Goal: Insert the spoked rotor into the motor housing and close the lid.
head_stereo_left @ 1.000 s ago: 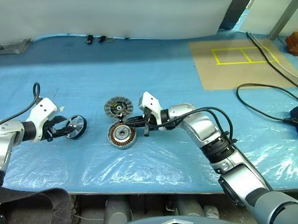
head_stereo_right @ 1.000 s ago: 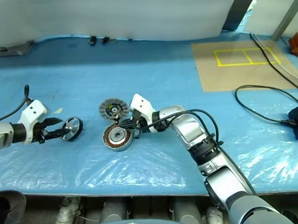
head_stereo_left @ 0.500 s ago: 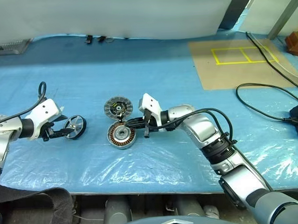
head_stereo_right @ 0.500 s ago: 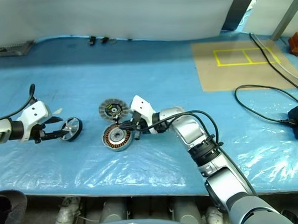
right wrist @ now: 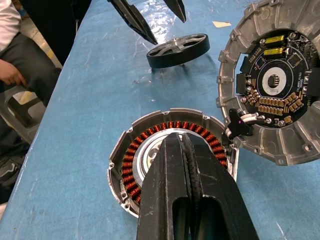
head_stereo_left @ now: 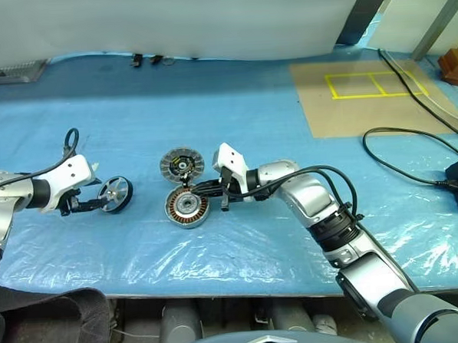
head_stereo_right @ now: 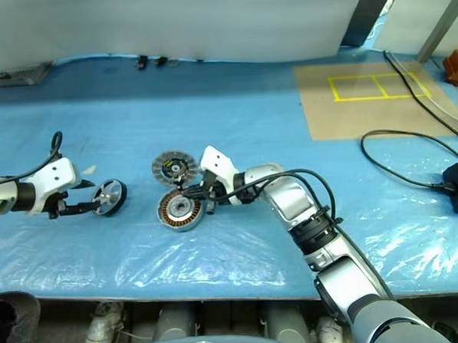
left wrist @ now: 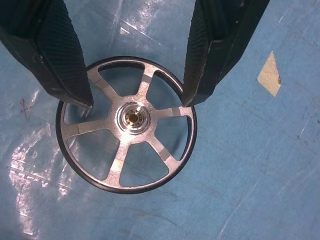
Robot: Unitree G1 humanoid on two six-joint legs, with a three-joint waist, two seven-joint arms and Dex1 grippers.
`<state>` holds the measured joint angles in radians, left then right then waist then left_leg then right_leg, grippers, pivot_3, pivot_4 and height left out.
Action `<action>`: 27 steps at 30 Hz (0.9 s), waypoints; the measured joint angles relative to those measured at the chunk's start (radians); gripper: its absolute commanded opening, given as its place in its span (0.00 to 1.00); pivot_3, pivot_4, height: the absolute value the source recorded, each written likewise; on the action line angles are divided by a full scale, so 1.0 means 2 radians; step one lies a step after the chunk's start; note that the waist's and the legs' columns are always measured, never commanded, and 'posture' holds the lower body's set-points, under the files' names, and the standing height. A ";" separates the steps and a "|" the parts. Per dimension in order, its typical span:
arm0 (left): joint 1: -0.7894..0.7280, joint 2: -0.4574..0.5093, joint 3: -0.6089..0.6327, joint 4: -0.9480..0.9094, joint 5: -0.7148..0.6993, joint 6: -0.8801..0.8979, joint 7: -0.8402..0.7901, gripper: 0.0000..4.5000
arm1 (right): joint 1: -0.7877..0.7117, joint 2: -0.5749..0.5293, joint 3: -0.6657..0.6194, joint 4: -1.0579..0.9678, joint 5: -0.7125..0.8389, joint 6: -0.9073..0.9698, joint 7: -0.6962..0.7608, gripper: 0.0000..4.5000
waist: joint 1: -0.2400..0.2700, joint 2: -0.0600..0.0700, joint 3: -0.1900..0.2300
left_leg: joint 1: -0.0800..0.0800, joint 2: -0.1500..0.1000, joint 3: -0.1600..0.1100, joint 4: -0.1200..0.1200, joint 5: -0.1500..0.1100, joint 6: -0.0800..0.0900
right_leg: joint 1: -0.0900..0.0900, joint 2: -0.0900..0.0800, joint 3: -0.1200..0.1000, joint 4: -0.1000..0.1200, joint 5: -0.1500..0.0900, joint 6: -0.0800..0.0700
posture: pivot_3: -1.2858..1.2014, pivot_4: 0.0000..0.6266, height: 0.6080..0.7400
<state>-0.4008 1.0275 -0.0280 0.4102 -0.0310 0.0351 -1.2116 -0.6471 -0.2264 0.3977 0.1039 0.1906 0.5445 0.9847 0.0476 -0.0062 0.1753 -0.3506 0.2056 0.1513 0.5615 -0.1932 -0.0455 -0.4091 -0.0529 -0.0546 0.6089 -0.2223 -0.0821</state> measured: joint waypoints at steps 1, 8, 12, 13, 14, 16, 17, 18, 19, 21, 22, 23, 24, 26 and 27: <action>-0.002 -0.003 -0.002 0.004 0.003 -0.005 0.001 0.64 | 0.000 0.000 0.000 0.000 0.000 0.000 0.000 0.00 | 0.000 0.000 0.000 | 0.000 0.000 0.000 0.000 0.000 0.000 | 0.000 0.000 0.000 0.000 0.000 0.000 | 0.52 0.24 1.00; -0.019 -0.014 -0.013 0.024 0.018 -0.048 0.007 0.64 | 0.000 0.000 0.000 0.000 0.000 0.000 0.000 0.00 | -0.001 0.000 0.000 | 0.000 0.000 0.000 0.000 0.000 0.000 | 0.000 0.000 0.000 0.000 0.000 0.000 | 0.52 0.24 1.00; -0.027 -0.020 -0.023 0.040 0.027 -0.067 0.008 0.64 | 0.000 0.000 0.000 0.000 0.000 0.000 0.000 0.00 | 0.000 0.000 0.000 | 0.000 0.000 0.000 0.000 0.000 0.000 | 0.000 0.000 0.000 0.000 0.000 0.000 | 0.52 0.24 1.00; -0.027 -0.023 -0.024 0.044 0.028 -0.072 0.008 0.64 | 0.000 0.000 0.000 0.000 0.000 0.000 0.000 0.00 | 0.000 0.000 0.000 | 0.000 0.000 0.000 0.000 0.000 0.000 | 0.000 0.000 0.000 0.000 0.000 0.000 | 0.52 0.24 1.00; -0.027 -0.024 -0.027 0.046 0.030 -0.075 0.007 0.64 | 0.000 0.000 0.000 0.000 0.000 0.000 -0.001 0.00 | 0.000 0.000 0.000 | 0.000 0.000 0.000 0.000 0.000 0.000 | 0.000 0.000 0.000 0.000 0.000 0.000 | 0.52 0.24 1.00; -0.027 -0.026 -0.031 0.048 0.031 -0.079 0.006 0.64 | 0.000 0.000 0.000 0.000 0.000 0.000 -0.001 0.00 | 0.000 0.000 0.000 | 0.000 0.000 0.000 0.000 0.000 0.000 | 0.000 0.000 0.000 0.000 0.000 0.000 | 0.52 0.24 1.00; -0.027 -0.026 -0.033 0.050 0.033 -0.079 0.005 0.64 | 0.000 0.000 0.000 0.000 0.000 0.000 -0.002 0.00 | 0.000 0.000 0.000 | 0.000 0.000 0.000 0.000 0.000 0.000 | 0.000 0.000 0.000 0.000 0.000 0.000 | 0.52 0.24 1.00; -0.028 -0.027 -0.033 0.053 0.034 -0.079 0.005 0.64 | 0.000 0.000 0.000 0.000 0.000 0.000 -0.002 0.00 | 0.000 0.000 0.000 | 0.000 0.000 0.000 0.000 0.000 0.000 | 0.000 0.000 0.000 0.000 0.000 0.000 | 0.52 0.24 1.00; -0.028 -0.028 -0.033 0.055 0.034 -0.077 0.003 0.58 | 0.000 0.000 0.000 0.000 0.000 0.000 -0.003 0.00 | 0.000 0.000 0.000 | 0.000 0.000 0.000 0.000 0.000 0.000 | 0.000 0.000 0.000 0.000 0.000 0.000 | 0.52 0.24 1.00; -0.028 -0.030 -0.033 0.055 0.027 -0.065 -0.006 0.46 | 0.000 0.000 0.000 0.000 0.000 0.000 -0.003 0.00 | 0.000 0.000 0.000 | 0.000 0.000 0.000 0.000 0.000 0.000 | 0.000 0.000 0.000 0.000 0.000 0.000 | 0.52 0.24 1.00; -0.029 -0.030 -0.031 0.054 0.024 -0.059 -0.010 0.40 | 0.000 0.000 0.000 0.000 0.000 0.000 -0.003 0.00 | 0.000 0.000 0.000 | 0.000 0.000 0.000 0.000 0.000 0.000 | 0.000 0.000 0.000 0.000 0.000 0.000 | 0.52 0.24 1.00; -0.030 -0.029 -0.028 0.050 0.022 -0.053 -0.013 0.35 | 0.000 0.000 0.000 0.000 0.000 0.000 -0.003 0.00 | 0.000 0.000 0.000 | 0.000 0.000 0.000 0.000 0.000 0.000 | 0.000 0.000 0.000 0.000 0.000 0.000 | 0.52 0.24 1.00; -0.029 -0.029 -0.027 0.047 0.022 -0.050 -0.012 0.30 | 0.000 0.000 0.000 0.000 0.000 0.000 -0.003 0.00 | 0.000 0.000 0.000 | 0.000 0.000 0.000 0.000 0.000 0.000 | 0.000 0.000 0.000 0.001 0.000 0.000 | 0.52 0.24 1.00; -0.029 -0.029 -0.026 0.044 0.023 -0.047 -0.006 0.29 | 0.000 0.000 0.000 0.000 0.000 0.000 -0.003 0.00 | 0.000 0.000 0.000 | 0.000 0.000 0.000 0.000 0.000 0.000 | 0.000 0.000 0.000 0.001 0.000 0.000 | 0.52 0.24 1.00; -0.028 -0.029 -0.026 0.043 0.023 -0.046 -0.004 0.29 | 0.000 -0.001 0.000 0.000 0.000 0.000 -0.004 0.00 | 0.000 0.000 0.000 | 0.000 0.000 0.000 0.000 0.000 0.000 | 0.000 0.000 0.000 0.001 0.000 0.000 | 0.52 0.24 1.00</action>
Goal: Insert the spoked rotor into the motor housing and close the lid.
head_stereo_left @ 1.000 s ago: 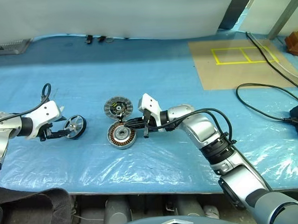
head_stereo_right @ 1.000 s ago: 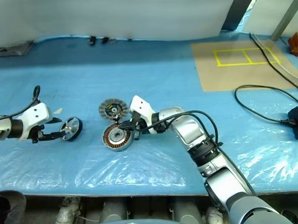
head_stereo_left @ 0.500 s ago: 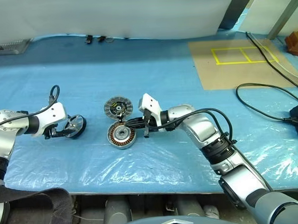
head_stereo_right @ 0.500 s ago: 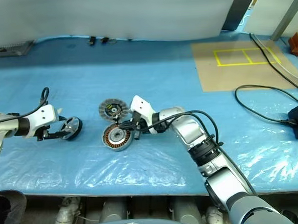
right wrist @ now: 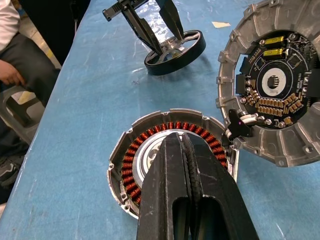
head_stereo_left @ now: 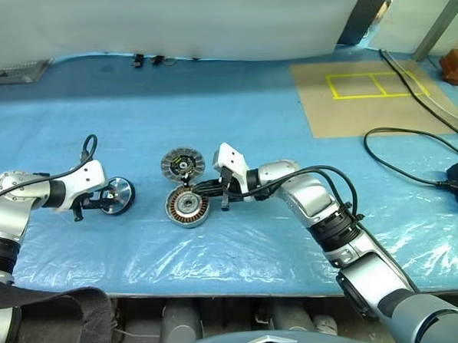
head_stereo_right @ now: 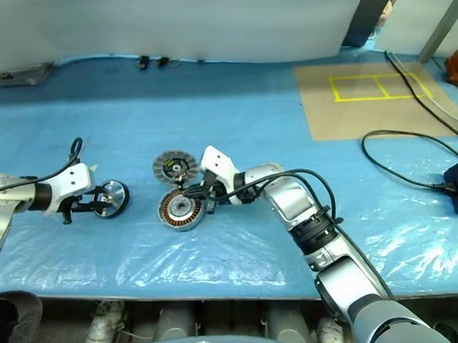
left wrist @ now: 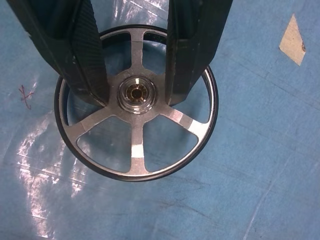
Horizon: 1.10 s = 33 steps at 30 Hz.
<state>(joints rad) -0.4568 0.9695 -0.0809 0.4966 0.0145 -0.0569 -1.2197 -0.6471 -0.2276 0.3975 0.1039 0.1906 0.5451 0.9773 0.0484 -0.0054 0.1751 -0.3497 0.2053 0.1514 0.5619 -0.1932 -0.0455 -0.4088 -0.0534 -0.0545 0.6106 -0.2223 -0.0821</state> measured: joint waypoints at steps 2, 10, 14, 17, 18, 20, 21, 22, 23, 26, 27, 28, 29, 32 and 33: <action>0.003 0.000 0.001 -0.004 0.000 0.001 0.005 0.29 | 0.000 0.000 0.000 0.000 0.000 -0.002 -0.001 0.00 | 0.000 0.000 0.000 | 0.000 0.000 0.000 0.000 0.000 0.000 | 0.000 0.000 0.000 0.000 0.000 0.000 | 0.52 0.24 1.00; 0.106 -0.026 0.078 -0.147 -0.118 0.095 0.004 0.29 | 0.005 -0.026 -0.032 -0.017 0.024 -0.009 0.018 0.00 | 0.001 -0.001 0.000 | -0.002 0.000 0.001 0.000 0.000 0.000 | -0.001 0.000 0.000 -0.001 0.000 0.000 | 0.52 0.24 1.00; 0.168 -0.033 0.128 -0.255 -0.183 0.161 0.022 0.29 | 0.022 -0.052 -0.046 -0.027 0.040 -0.023 0.046 0.00 | 0.001 -0.001 0.000 | -0.001 0.000 0.001 0.000 0.000 0.000 | -0.001 0.000 0.000 0.000 0.000 0.000 | 0.52 0.24 1.00; 0.192 -0.050 0.138 -0.317 -0.213 0.196 0.044 0.29 | 0.036 -0.075 -0.043 -0.027 0.037 -0.039 0.067 0.00 | 0.001 -0.001 0.000 | -0.001 0.000 0.001 0.000 0.000 0.000 | 0.000 0.000 0.000 0.000 0.000 0.000 | 0.52 0.24 1.00; 0.195 -0.057 0.138 -0.331 -0.220 0.206 0.051 0.29 | 0.038 -0.081 -0.039 -0.026 0.036 -0.042 0.072 0.00 | 0.001 -0.001 0.000 | 0.000 0.000 0.001 0.000 0.000 0.000 | 0.000 0.000 0.000 0.000 0.000 0.000 | 0.52 0.24 1.00; 0.197 -0.064 0.138 -0.351 -0.228 0.221 0.065 0.29 | 0.040 -0.087 -0.035 -0.024 0.033 -0.049 0.080 0.00 | 0.001 -0.001 0.000 | 0.000 0.000 0.001 0.000 0.000 0.000 | 0.000 0.000 0.000 0.000 0.000 0.000 | 0.52 0.24 1.00; 0.193 -0.071 0.136 -0.358 -0.229 0.229 0.076 0.29 | 0.041 -0.092 -0.033 -0.022 0.028 -0.056 0.084 0.00 | 0.000 0.000 0.000 | 0.000 0.000 0.001 0.001 0.000 0.000 | 0.000 0.000 0.000 0.000 0.000 0.000 | 0.52 0.24 1.00; 0.189 -0.083 0.133 -0.365 -0.230 0.233 0.087 0.29 | 0.043 -0.097 -0.028 -0.019 0.022 -0.063 0.088 0.00 | 0.000 0.000 0.000 | 0.000 0.000 0.001 0.001 0.000 0.000 | 0.000 0.000 0.000 0.000 0.000 0.000 | 0.52 0.24 1.00; 0.188 -0.088 0.129 -0.368 -0.230 0.236 0.092 0.29 | 0.045 -0.098 -0.026 -0.018 0.020 -0.065 0.089 0.00 | 0.000 0.000 0.000 | 0.000 0.000 0.001 0.001 0.000 0.000 | 0.000 0.000 0.000 0.000 0.000 0.000 | 0.52 0.24 1.00; 0.172 -0.109 0.101 -0.369 -0.229 0.248 0.110 0.29 | 0.052 -0.099 -0.019 -0.016 0.014 -0.071 0.089 0.00 | 0.000 0.000 0.000 | -0.001 0.000 0.001 0.001 0.000 0.000 | 0.000 0.000 0.000 0.000 0.000 0.000 | 0.52 0.24 1.00; 0.168 -0.112 0.097 -0.368 -0.229 0.250 0.113 0.29 | 0.053 -0.098 -0.017 -0.016 0.013 -0.072 0.089 0.00 | 0.000 0.000 0.000 | -0.001 0.000 0.001 0.000 0.000 0.000 | 0.000 0.000 0.000 0.000 0.000 0.000 | 0.52 0.24 1.00; 0.163 -0.113 0.092 -0.367 -0.228 0.251 0.115 0.29 | 0.054 -0.099 -0.017 -0.016 0.013 -0.072 0.089 0.00 | -0.001 0.000 0.000 | -0.001 0.000 0.001 0.000 0.000 0.000 | 0.000 0.000 0.000 0.000 0.000 0.000 | 0.52 0.24 1.00; 0.159 -0.113 0.088 -0.366 -0.227 0.251 0.115 0.29 | 0.056 -0.099 -0.017 -0.016 0.012 -0.072 0.089 0.00 | -0.002 0.000 0.000 | -0.001 0.000 0.001 0.000 0.000 0.000 | 0.000 0.000 0.000 0.000 0.000 0.000 | 0.52 0.24 1.00; 0.152 -0.113 0.074 -0.358 -0.217 0.251 0.115 0.29 | 0.061 -0.099 -0.016 -0.017 0.011 -0.072 0.087 0.00 | -0.003 0.000 0.000 | -0.001 0.000 0.001 0.000 0.000 0.000 | 0.000 0.000 0.000 0.000 0.000 0.000 | 0.52 0.24 1.00; 0.152 -0.113 0.069 -0.354 -0.215 0.251 0.115 0.29 | 0.063 -0.099 -0.016 -0.017 0.011 -0.072 0.087 0.00 | -0.003 0.000 0.000 | -0.001 0.000 0.001 0.000 0.000 0.000 | 0.000 0.000 0.000 0.000 0.000 0.000 | 0.52 0.24 1.00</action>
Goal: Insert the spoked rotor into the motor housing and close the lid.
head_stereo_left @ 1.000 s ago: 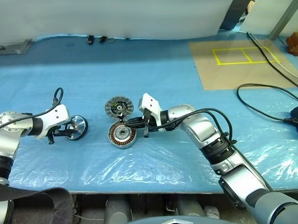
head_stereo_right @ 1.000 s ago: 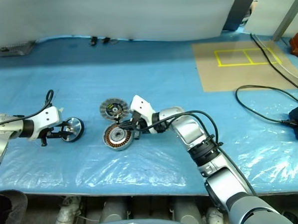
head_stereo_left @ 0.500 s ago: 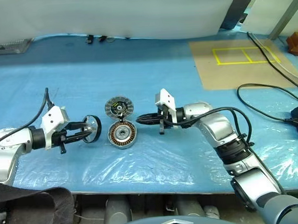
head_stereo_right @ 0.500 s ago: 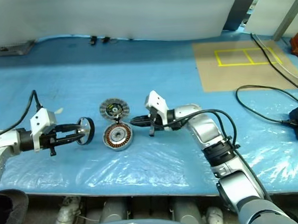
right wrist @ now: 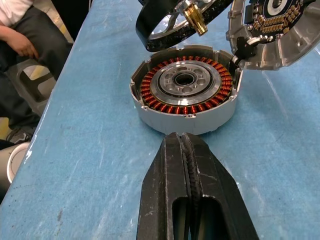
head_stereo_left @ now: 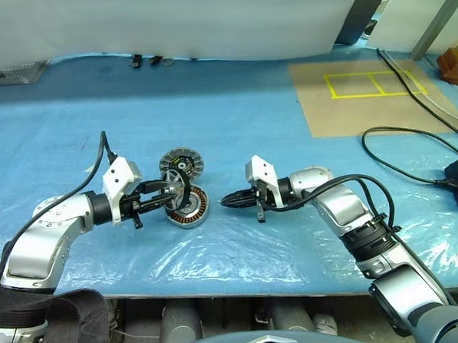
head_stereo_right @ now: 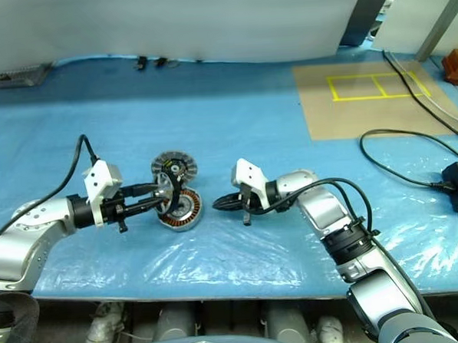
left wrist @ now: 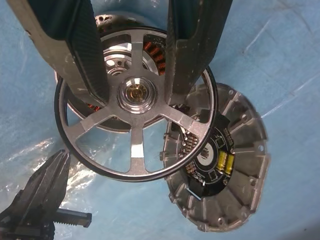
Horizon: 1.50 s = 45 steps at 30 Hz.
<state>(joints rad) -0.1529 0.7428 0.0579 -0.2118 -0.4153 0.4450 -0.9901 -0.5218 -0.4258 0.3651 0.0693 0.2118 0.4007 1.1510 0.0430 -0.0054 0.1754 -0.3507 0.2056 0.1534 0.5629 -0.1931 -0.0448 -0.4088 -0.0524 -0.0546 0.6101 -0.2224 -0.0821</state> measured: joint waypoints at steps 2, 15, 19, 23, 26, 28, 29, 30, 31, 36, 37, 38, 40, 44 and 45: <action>0.000 0.000 -0.003 0.001 0.000 0.000 -0.001 0.29 | 0.003 0.000 0.000 -0.001 0.000 0.001 -0.001 0.00 | 0.001 0.000 0.000 | 0.000 0.000 0.000 0.000 0.000 0.000 | 0.000 0.000 0.000 0.000 0.000 0.000 | 0.52 0.24 1.00; 0.006 0.021 -0.012 -0.018 -0.002 0.028 -0.016 0.29 | 0.009 0.005 0.001 -0.003 -0.010 0.001 -0.010 0.00 | 0.000 0.000 0.000 | 0.000 0.000 0.000 0.000 0.000 0.000 | 0.000 0.000 0.000 0.000 0.000 0.000 | 0.52 0.24 1.00; 0.002 0.028 -0.022 -0.019 0.003 0.033 -0.017 0.29 | 0.009 0.007 0.001 -0.003 -0.013 0.001 -0.012 0.00 | 0.000 0.000 0.000 | 0.000 0.000 0.000 0.000 0.000 0.000 | 0.000 0.000 0.000 0.000 0.000 0.000 | 0.52 0.24 1.00; -0.004 0.028 -0.037 -0.019 0.011 0.034 -0.015 0.52 | 0.009 0.012 0.001 -0.003 -0.015 0.001 -0.016 0.00 | 0.001 0.000 0.000 | 0.000 0.000 0.000 0.000 0.000 0.000 | 0.000 0.000 0.000 0.000 0.000 0.000 | 0.52 0.24 1.00; -0.007 0.022 -0.053 -0.016 0.024 0.034 -0.009 0.73 | 0.009 0.012 0.001 -0.003 -0.017 0.000 -0.018 0.00 | 0.001 0.000 0.000 | 0.000 0.000 0.000 0.000 0.000 0.000 | 0.000 0.000 0.000 0.000 0.000 0.000 | 0.52 0.24 1.00; -0.013 0.013 -0.055 -0.013 0.027 0.034 0.002 0.87 | 0.009 0.013 0.001 -0.003 -0.017 0.000 -0.019 0.00 | 0.001 0.000 0.000 | 0.000 0.000 0.000 0.000 0.000 0.000 | 0.000 0.000 0.000 0.000 0.000 0.000 | 0.52 0.24 1.00; -0.018 0.009 -0.054 -0.013 0.026 0.035 0.008 0.97 | 0.009 0.013 0.001 -0.003 -0.017 0.000 -0.020 0.00 | 0.001 0.000 0.000 | 0.000 0.000 0.000 0.000 0.000 0.000 | 0.000 0.000 0.000 0.000 0.000 0.000 | 0.52 0.24 1.00; -0.021 0.004 -0.049 -0.013 0.021 0.040 0.013 0.99 | 0.009 0.014 0.001 -0.003 -0.017 0.000 -0.020 0.00 | 0.001 0.000 0.000 | 0.000 0.000 0.000 0.000 0.000 0.000 | 0.000 0.000 0.000 0.000 0.000 0.000 | 0.52 0.24 1.00; -0.022 0.001 -0.043 -0.014 0.016 0.045 0.018 0.99 | 0.009 0.014 0.001 -0.003 -0.017 0.000 -0.020 0.00 | 0.000 0.000 0.000 | 0.000 0.000 0.000 0.000 0.000 0.000 | 0.000 0.000 0.000 0.000 0.000 0.000 | 0.52 0.24 1.00; -0.018 -0.027 -0.001 -0.033 -0.036 0.071 0.036 0.84 | 0.009 0.015 0.001 -0.002 -0.018 -0.001 -0.021 0.00 | 0.001 0.000 0.000 | 0.000 0.000 0.000 0.000 0.000 0.000 | 0.000 0.000 0.000 0.000 0.000 0.000 | 0.52 0.24 1.00; -0.010 -0.029 0.004 -0.042 -0.044 0.074 0.039 0.76 | 0.009 0.016 0.001 -0.002 -0.018 -0.001 -0.021 0.00 | 0.000 0.000 0.000 | 0.000 0.000 0.000 0.000 0.000 0.000 | 0.000 0.000 0.000 0.000 0.000 0.000 | 0.52 0.24 1.00; -0.003 -0.030 0.006 -0.045 -0.046 0.075 0.041 0.67 | 0.009 0.016 0.001 -0.002 -0.018 -0.001 -0.021 0.00 | 0.000 0.000 0.000 | 0.000 0.000 0.000 0.000 0.000 0.000 | 0.000 0.000 0.000 0.000 0.000 0.000 | 0.52 0.24 1.00; 0.019 -0.039 0.006 -0.051 -0.045 0.074 0.050 0.52 | 0.009 0.016 0.001 -0.001 -0.020 -0.003 -0.021 0.00 | 0.000 0.000 0.000 | 0.000 0.000 0.000 0.000 0.000 0.000 | 0.000 0.000 0.000 0.000 0.000 0.000 | 0.52 0.24 1.00; 0.037 -0.073 -0.013 -0.051 -0.028 0.057 0.081 0.21 | 0.007 0.018 0.001 0.001 -0.022 -0.007 -0.022 0.00 | 0.002 0.000 0.000 | 0.000 0.000 0.000 0.000 0.000 0.000 | 0.000 0.000 0.000 0.000 0.000 0.000 | 0.52 0.24 1.00; 0.038 -0.080 -0.020 -0.051 -0.016 0.048 0.090 0.12 | 0.005 0.019 0.001 0.001 -0.023 -0.007 -0.022 0.00 | 0.002 0.000 0.000 | 0.000 0.000 0.000 0.000 0.000 0.000 | 0.001 0.000 0.000 0.000 0.000 0.000 | 0.52 0.24 1.00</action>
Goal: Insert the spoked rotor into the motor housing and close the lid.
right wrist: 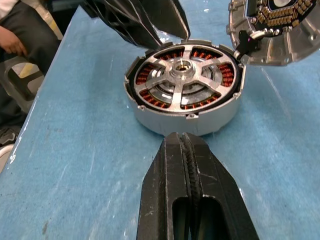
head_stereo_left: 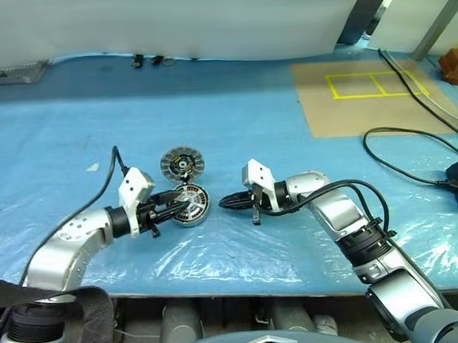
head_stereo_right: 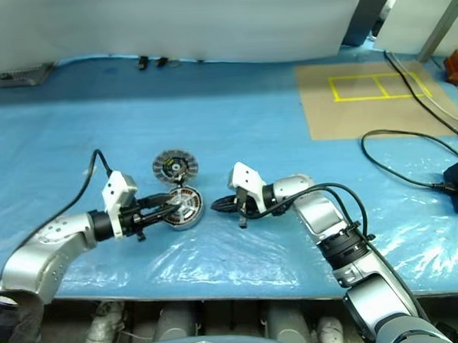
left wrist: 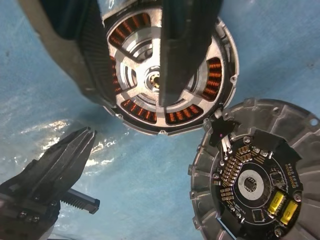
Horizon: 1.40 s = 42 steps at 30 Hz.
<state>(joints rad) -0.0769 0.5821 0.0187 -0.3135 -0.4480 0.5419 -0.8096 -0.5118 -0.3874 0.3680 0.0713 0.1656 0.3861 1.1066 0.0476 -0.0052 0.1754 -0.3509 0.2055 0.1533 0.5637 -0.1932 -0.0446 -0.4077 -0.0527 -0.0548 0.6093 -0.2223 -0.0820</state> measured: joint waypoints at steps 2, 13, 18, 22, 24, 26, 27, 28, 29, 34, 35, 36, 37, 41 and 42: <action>-0.002 -0.016 -0.016 0.009 0.035 -0.026 0.029 0.01 | -0.004 0.001 0.000 0.002 -0.001 -0.002 0.000 0.00 | 0.000 0.000 0.000 | 0.000 0.000 0.000 0.000 0.000 0.000 | 0.000 0.000 0.000 0.000 0.000 0.000 | 0.52 0.24 1.00; 0.025 -0.058 -0.023 0.024 0.064 -0.084 0.069 0.01 | -0.038 0.029 -0.032 0.031 0.019 0.010 -0.016 0.00 | -0.003 0.000 0.000 | 0.000 0.000 0.000 0.000 0.000 0.000 | 0.000 0.000 0.000 0.000 0.000 0.000 | 0.52 0.24 1.00; 0.052 -0.042 0.028 0.018 0.033 -0.085 0.056 0.01 | -0.068 0.057 -0.051 0.072 0.012 -0.005 -0.057 0.00 | -0.003 0.000 0.000 | 0.000 0.000 0.000 0.000 0.000 0.000 | 0.000 0.000 0.000 0.000 0.000 0.000 | 0.52 0.24 1.00; 0.065 -0.027 0.063 0.018 0.026 -0.092 0.055 0.01 | -0.087 0.075 -0.051 0.114 -0.006 -0.032 -0.088 0.00 | -0.003 0.000 0.000 | 0.000 0.000 0.000 0.000 0.000 0.000 | 0.000 0.000 0.000 0.000 0.000 0.000 | 0.52 0.24 1.00; 0.069 -0.024 0.078 0.022 0.025 -0.098 0.056 0.01 | -0.099 0.089 -0.051 0.138 -0.018 -0.057 -0.107 0.00 | -0.003 0.000 0.000 | 0.000 0.000 0.000 0.000 0.000 0.000 | 0.000 0.000 0.000 0.000 0.000 0.000 | 0.52 0.24 1.00; 0.075 -0.019 0.092 0.027 0.025 -0.104 0.055 0.01 | -0.111 0.100 -0.050 0.158 -0.028 -0.081 -0.122 0.00 | -0.003 0.000 0.000 | 0.000 0.000 0.000 0.000 0.000 0.000 | 0.000 0.000 0.000 0.000 0.000 0.000 | 0.52 0.24 1.00; 0.081 -0.015 0.097 0.029 0.024 -0.107 0.054 0.01 | -0.119 0.107 -0.051 0.172 -0.032 -0.093 -0.130 0.00 | -0.004 0.000 0.000 | 0.000 0.000 0.000 0.000 0.000 0.000 | 0.000 0.000 0.000 0.000 0.000 0.000 | 0.52 0.24 1.00; 0.085 -0.013 0.103 0.031 0.025 -0.109 0.051 0.01 | -0.127 0.114 -0.053 0.188 -0.035 -0.107 -0.137 0.00 | -0.004 0.000 0.000 | 0.000 0.000 0.000 -0.001 0.000 0.000 | -0.001 0.000 0.000 0.000 0.000 0.000 | 0.52 0.24 1.00; 0.088 -0.013 0.106 0.032 0.025 -0.110 0.050 0.01 | -0.136 0.121 -0.056 0.205 -0.037 -0.120 -0.144 0.00 | -0.004 0.000 0.000 | 0.000 0.000 0.000 -0.001 0.000 0.000 | -0.001 0.000 0.000 0.000 0.000 0.000 | 0.52 0.24 1.00; 0.100 -0.019 0.107 0.032 0.025 -0.114 0.050 0.01 | -0.177 0.155 -0.070 0.269 -0.040 -0.163 -0.158 0.00 | -0.004 0.001 0.000 | 0.000 0.000 0.000 -0.001 0.000 0.000 | -0.001 0.000 0.000 0.000 0.000 0.000 | 0.52 0.24 1.00; 0.101 -0.022 0.106 0.032 0.025 -0.114 0.051 0.01 | -0.185 0.162 -0.076 0.280 -0.034 -0.161 -0.149 0.00 | -0.004 0.001 0.000 | 0.000 0.000 0.000 -0.001 0.000 0.000 | -0.001 0.000 0.000 0.000 0.000 0.000 | 0.52 0.24 1.00; 0.103 -0.023 0.106 0.032 0.025 -0.114 0.052 0.01 | -0.192 0.168 -0.081 0.288 -0.024 -0.156 -0.134 0.00 | -0.004 0.001 0.000 | 0.000 0.000 0.000 -0.001 -0.001 0.001 | -0.001 0.000 0.000 0.000 0.000 0.000 | 0.52 0.24 1.00; 0.106 -0.025 0.106 0.032 0.025 -0.114 0.053 0.01 | -0.199 0.170 -0.085 0.294 -0.014 -0.151 -0.117 0.00 | -0.004 0.001 0.000 | 0.000 0.000 0.000 -0.001 -0.001 0.002 | -0.001 0.000 0.000 0.000 0.000 0.000 | 0.52 0.24 1.00; 0.121 -0.032 0.108 0.032 0.023 -0.117 0.058 0.01 | -0.218 0.170 -0.095 0.307 0.018 -0.122 -0.037 0.00 | -0.004 0.001 0.000 | 0.000 0.000 0.000 -0.001 -0.001 0.002 | -0.001 0.000 0.000 0.000 0.000 0.000 | 0.52 0.24 1.00; 0.129 -0.032 0.110 0.032 0.022 -0.119 0.058 0.01 | -0.219 0.168 -0.094 0.307 0.022 -0.116 -0.010 0.00 | -0.003 0.001 0.000 | 0.000 0.000 0.000 -0.001 -0.001 0.002 | -0.001 0.000 0.000 0.000 0.000 0.000 | 0.52 0.24 1.00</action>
<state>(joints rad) 0.1817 0.5179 0.2380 -0.2504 -0.4042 0.3034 -0.6942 -0.9493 -0.0522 0.1803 0.6848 0.2088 0.1546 1.0865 0.0410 -0.0041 0.1758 -0.3518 0.2064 0.1537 0.5625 -0.1958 -0.0405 -0.4094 -0.0524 -0.0550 0.6088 -0.2223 -0.0824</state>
